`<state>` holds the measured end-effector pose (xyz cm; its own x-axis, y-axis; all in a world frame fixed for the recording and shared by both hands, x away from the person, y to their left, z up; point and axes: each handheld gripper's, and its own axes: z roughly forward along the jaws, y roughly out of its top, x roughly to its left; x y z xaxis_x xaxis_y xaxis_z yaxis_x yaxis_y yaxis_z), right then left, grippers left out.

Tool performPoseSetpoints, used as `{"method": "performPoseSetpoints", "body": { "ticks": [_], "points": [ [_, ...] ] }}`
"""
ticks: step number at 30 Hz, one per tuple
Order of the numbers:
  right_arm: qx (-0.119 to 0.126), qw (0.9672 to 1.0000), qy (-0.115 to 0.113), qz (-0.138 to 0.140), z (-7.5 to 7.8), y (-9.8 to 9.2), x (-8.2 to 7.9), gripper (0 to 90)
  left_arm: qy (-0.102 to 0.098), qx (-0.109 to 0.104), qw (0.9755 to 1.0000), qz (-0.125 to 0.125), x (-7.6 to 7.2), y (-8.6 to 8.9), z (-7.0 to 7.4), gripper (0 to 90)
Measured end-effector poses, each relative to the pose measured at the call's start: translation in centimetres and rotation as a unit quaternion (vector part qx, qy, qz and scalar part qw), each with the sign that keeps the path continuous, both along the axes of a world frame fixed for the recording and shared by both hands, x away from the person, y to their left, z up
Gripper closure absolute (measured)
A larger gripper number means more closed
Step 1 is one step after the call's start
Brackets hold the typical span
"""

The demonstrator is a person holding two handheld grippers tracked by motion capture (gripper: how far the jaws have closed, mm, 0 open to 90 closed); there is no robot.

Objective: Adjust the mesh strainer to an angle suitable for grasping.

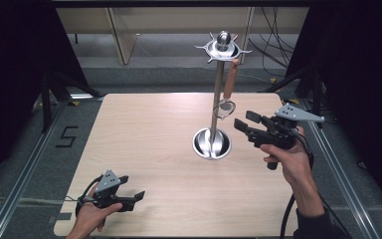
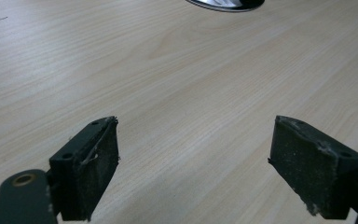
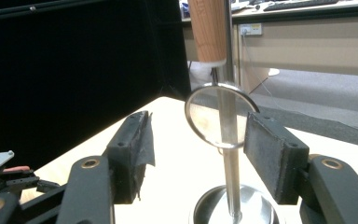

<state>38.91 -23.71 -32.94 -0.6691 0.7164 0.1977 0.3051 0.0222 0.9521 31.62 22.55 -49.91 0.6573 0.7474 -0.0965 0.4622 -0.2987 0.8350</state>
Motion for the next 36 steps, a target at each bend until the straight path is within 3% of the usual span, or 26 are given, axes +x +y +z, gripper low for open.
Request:
{"method": "performPoseSetpoints", "body": {
  "ticks": [10,11,13,19,20,21,23,25,30,32,33,34,35,36],
  "points": [
    [-0.012,0.9999,0.007,-0.002,-0.9,-0.1,-0.1,40.1,-0.002,-0.006,1.0,-0.001,0.2,-0.2,0.0,14.8],
    [-0.005,0.9998,0.018,-0.004,-0.9,-0.1,-0.3,39.8,0.0,-0.003,1.0,-0.002,0.2,-0.3,0.1,14.8],
    [-0.013,0.9998,0.013,-0.004,-1.2,-0.4,-0.2,39.4,0.001,-0.009,1.0,0.0,0.2,-0.4,0.1,14.9],
    [-0.019,0.9992,0.034,0.005,-2.5,-1.3,-0.7,38.9,0.006,-0.008,1.0,0.001,0.3,-0.4,0.1,14.8],
    [-0.015,0.9987,0.047,0.01,-2.6,-1.4,-0.9,38.9,0.0,-0.008,1.0,-0.001,0.3,-0.4,0.1,14.9],
    [-0.02,0.999,0.038,0.014,-2.9,-1.5,-0.9,38.9,0.0,-0.01,0.9999,-0.001,0.3,-0.4,0.1,14.9],
    [-0.034,0.9982,0.045,0.02,-3.2,-1.6,-1.1,38.4,-0.001,-0.01,0.9999,-0.003,0.2,-0.4,0.1,14.9],
    [-0.031,0.9978,0.056,0.02,-3.5,-1.4,-1.2,38.2,-0.001,-0.006,1.0,-0.003,0.2,-0.3,0.1,14.9],
    [-0.049,0.9973,0.047,0.027,-4.2,-1.4,-1.2,37.7,-0.001,-0.004,1.0,-0.005,0.2,-0.4,0.1,14.9],
    [-0.043,0.9961,0.072,0.026,-4.3,-1.2,-1.6,37.5,-0.001,-0.004,1.0,-0.006,0.2,-0.4,0.1,14.8],
    [-0.05,0.9966,0.06,0.027,-4.6,-1.2,-1.5,37.4,-0.001,-0.003,1.0,-0.005,0.2,-0.4,0.1,14.8],
    [-0.056,0.9952,0.074,0.029,-4.9,-1.2,-1.7,37.3,-0.001,-0.006,0.9999,-0.009,0.2,-0.4,0.1,14.8],
    [-0.056,0.9952,0.074,0.029,-4.9,-1.2,-1.7,37.3,-0.005,-0.01,0.9999,-0.01,0.2,-0.4,0.1,14.8],
    [-0.061,0.9959,0.059,0.032,-5.1,-1.2,-1.5,37.3,-0.005,-0.012,0.9999,-0.009,0.2,-0.4,0.1,14.8]
  ]
}}
